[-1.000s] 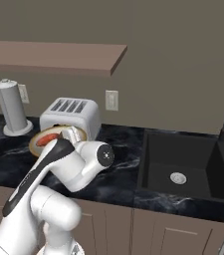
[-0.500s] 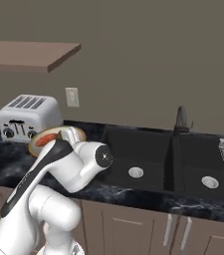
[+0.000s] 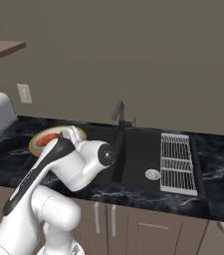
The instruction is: Dump the kiwi and sweet potato from the bowl so the bowl can be washed. Place the bowl in the sink after clearing the leftovers.
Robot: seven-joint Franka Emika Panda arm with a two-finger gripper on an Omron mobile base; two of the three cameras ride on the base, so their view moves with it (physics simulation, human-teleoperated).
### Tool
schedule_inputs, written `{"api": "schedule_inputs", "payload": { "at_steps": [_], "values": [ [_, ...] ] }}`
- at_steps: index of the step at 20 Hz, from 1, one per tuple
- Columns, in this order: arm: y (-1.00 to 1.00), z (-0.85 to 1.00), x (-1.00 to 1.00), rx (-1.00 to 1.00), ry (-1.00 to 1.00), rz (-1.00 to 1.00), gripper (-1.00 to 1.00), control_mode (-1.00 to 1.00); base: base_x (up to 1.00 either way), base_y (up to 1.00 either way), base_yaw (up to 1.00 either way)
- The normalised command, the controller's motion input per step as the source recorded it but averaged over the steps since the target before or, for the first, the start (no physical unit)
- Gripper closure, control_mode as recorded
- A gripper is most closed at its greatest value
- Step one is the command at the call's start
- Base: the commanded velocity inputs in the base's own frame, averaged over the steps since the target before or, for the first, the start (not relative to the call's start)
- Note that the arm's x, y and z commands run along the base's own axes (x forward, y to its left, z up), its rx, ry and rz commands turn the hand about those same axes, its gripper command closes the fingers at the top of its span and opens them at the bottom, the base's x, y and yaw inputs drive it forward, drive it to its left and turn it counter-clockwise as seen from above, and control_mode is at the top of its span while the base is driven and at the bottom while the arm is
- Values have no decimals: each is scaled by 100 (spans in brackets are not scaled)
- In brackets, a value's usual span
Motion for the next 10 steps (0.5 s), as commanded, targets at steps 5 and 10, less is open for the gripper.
{"api": "schedule_inputs", "payload": {
  "at_steps": [5, 10],
  "values": [
    [0, 0, 0, 0, 0, 0, 100, 100, 0, -71, 0],
    [0, 0, 0, 0, 0, 0, 100, 100, 0, -40, 0]
  ]
}}
